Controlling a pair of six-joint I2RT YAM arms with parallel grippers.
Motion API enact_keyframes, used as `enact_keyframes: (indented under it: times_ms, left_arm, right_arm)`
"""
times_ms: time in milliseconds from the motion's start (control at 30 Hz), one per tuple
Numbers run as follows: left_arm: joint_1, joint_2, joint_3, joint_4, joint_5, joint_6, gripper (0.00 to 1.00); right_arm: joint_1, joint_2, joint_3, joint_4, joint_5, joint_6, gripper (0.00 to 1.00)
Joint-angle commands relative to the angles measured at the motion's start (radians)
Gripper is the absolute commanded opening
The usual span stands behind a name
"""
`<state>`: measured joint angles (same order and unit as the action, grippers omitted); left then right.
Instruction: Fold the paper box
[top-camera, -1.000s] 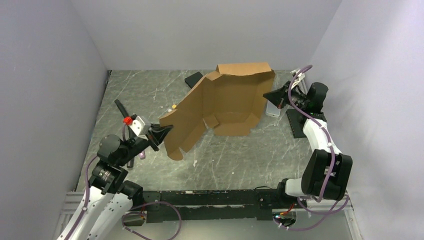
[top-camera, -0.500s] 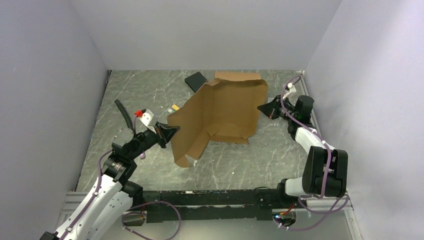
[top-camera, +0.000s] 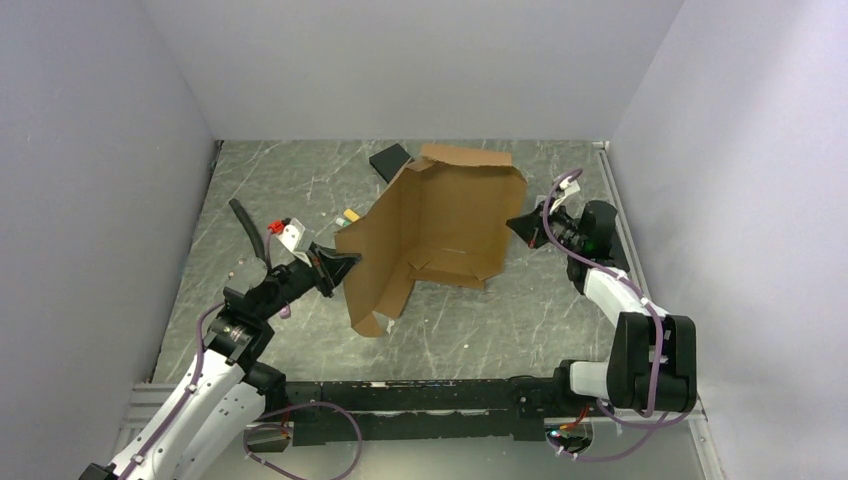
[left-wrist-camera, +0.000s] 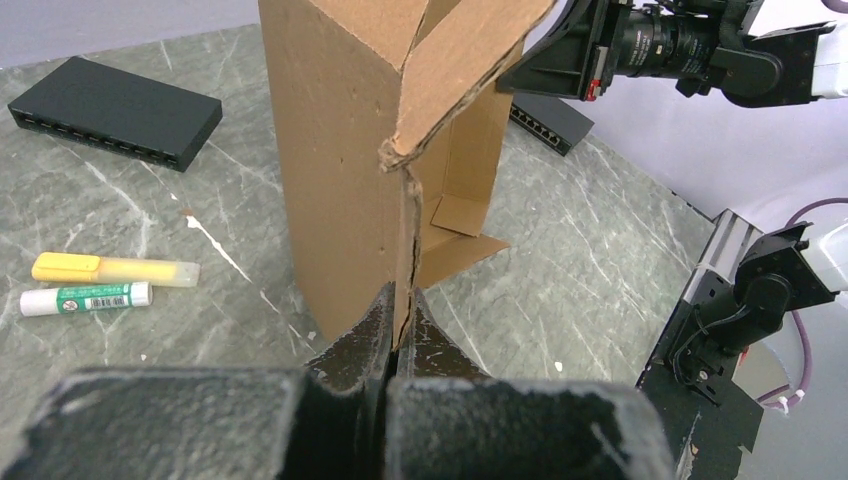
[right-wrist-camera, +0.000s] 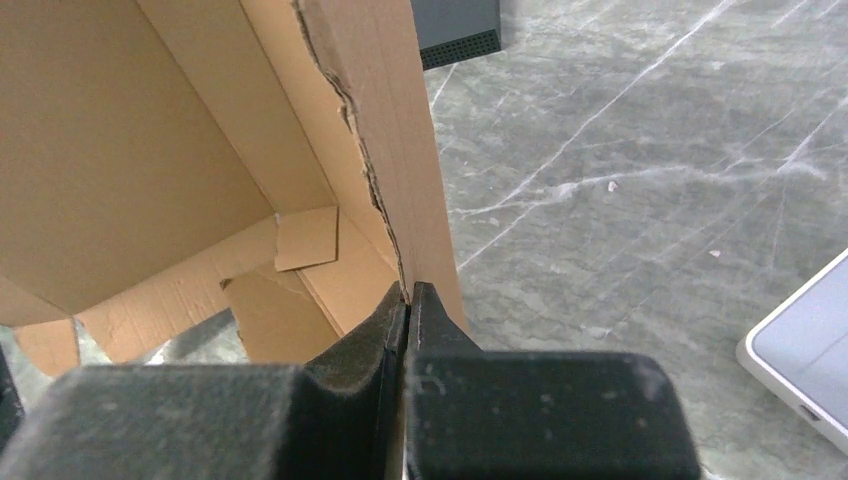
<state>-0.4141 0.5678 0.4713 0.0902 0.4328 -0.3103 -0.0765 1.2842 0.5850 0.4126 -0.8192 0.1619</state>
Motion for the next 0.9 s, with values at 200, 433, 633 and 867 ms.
enact_keyframes:
  times_ms: [200,433,633,867]
  left_arm:
    - [-0.005,0.006,0.008,0.014,0.011,-0.014,0.0]
    - [-0.005,0.027,0.039,-0.028,0.007,0.031,0.0]
    - [-0.005,0.061,0.111,-0.115,0.003,0.105,0.0]
    - [-0.005,0.088,0.134,-0.139,0.01,0.137,0.0]
  right_arm:
    - [0.034,-0.029,0.017,-0.108,0.107,-0.251,0.0]
    - [0.041,-0.043,0.031,-0.138,0.106,-0.352,0.15]
    - [0.041,-0.039,0.065,-0.114,0.096,-0.374,0.32]
    - [0.034,-0.064,0.128,-0.096,0.037,-0.353,0.48]
